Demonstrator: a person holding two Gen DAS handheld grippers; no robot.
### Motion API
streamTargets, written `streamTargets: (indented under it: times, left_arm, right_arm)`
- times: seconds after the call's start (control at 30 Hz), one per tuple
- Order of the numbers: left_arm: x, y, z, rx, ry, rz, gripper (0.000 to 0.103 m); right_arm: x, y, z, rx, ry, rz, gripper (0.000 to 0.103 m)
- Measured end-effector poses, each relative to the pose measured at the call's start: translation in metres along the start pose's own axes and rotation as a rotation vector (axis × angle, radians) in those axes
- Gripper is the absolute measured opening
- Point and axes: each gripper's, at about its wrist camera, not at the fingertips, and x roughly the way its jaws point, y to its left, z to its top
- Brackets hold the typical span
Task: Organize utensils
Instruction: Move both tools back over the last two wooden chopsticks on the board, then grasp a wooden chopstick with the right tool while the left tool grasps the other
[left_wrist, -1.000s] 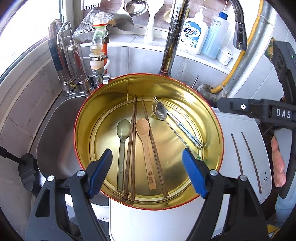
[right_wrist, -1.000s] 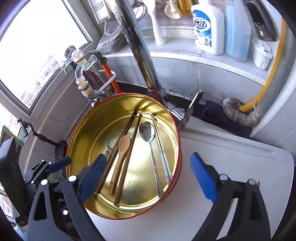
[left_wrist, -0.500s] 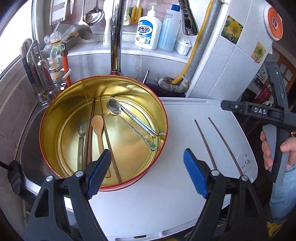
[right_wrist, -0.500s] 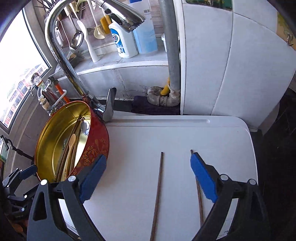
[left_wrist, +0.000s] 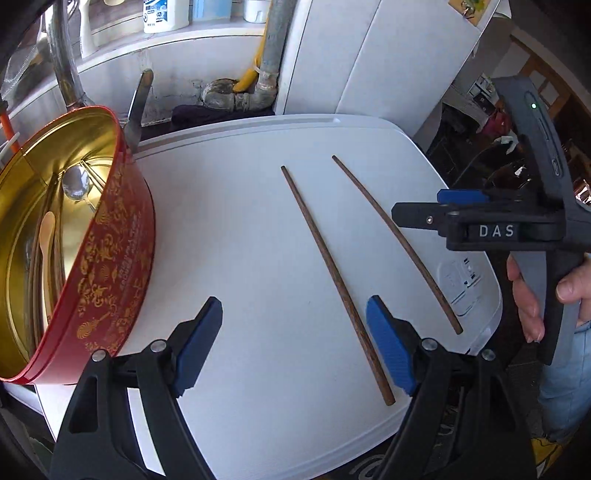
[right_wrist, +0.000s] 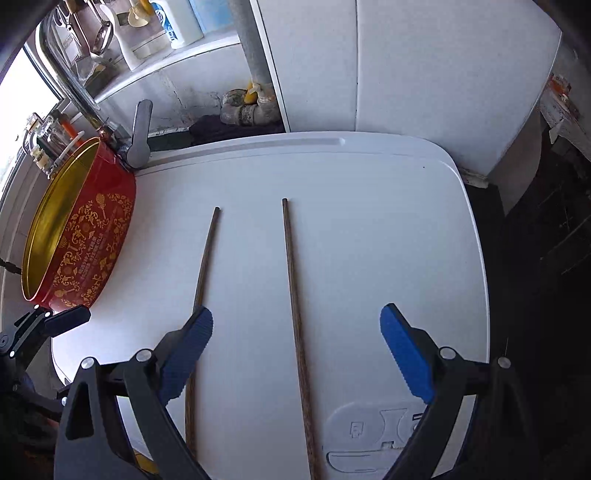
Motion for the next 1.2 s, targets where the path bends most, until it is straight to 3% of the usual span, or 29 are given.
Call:
streamTargets:
  times: [0.13, 0.3, 0.43, 0.53, 0.57, 0.6, 0.63, 0.67, 0.7, 0.8, 1.0, 1.2]
  left_arm:
    - [0.029, -0.025, 0.003, 0.053, 0.077, 0.028, 0.079]
    - [0.05, -0.044, 0.011, 0.116, 0.19, 0.085, 0.079]
    - [0.06, -0.041, 0.017, 0.112, 0.256, 0.12, 0.079]
    - [0.064, -0.042, 0.02, 0.105, 0.279, 0.135, 0.079]
    - [0.065, -0.043, 0.02, 0.11, 0.284, 0.145, 0.077]
    - [0.064, -0.044, 0.02, 0.121, 0.284, 0.155, 0.069]
    - [0.062, -0.046, 0.021, 0.132, 0.282, 0.153, 0.06]
    - [0.06, -0.048, 0.023, 0.144, 0.29, 0.149, 0.028]
    - [0.06, -0.049, 0.025, 0.149, 0.307, 0.152, 0.01]
    - [0.061, -0.047, 0.027, 0.151, 0.305, 0.139, 0.006]
    - [0.056, -0.036, 0.027, 0.106, 0.271, 0.14, 0.006]
    - [0.023, -0.028, 0.023, 0.108, 0.211, 0.161, 0.006]
  right_arm:
    - [0.013, -0.003, -0.002, -0.065, 0.093, 0.008, 0.093]
    - [0.026, 0.004, -0.001, -0.204, 0.188, -0.053, 0.092]
    - [0.036, 0.01, -0.006, -0.282, 0.233, -0.081, 0.08]
    - [0.038, 0.011, -0.007, -0.31, 0.249, -0.079, 0.077]
    - [0.038, 0.012, -0.008, -0.325, 0.257, -0.076, 0.071]
    - [0.036, 0.016, -0.009, -0.351, 0.269, -0.071, 0.064]
    - [0.034, 0.02, -0.01, -0.378, 0.287, -0.067, 0.044]
    - [0.034, 0.023, -0.012, -0.398, 0.308, -0.064, 0.02]
    - [0.034, 0.024, -0.014, -0.414, 0.325, -0.064, 0.011]
    - [0.035, 0.025, -0.018, -0.425, 0.32, -0.068, 0.01]
    - [0.033, 0.009, -0.019, -0.319, 0.294, -0.045, 0.008]
    - [0.003, 0.01, -0.019, -0.319, 0.228, -0.037, 0.006]
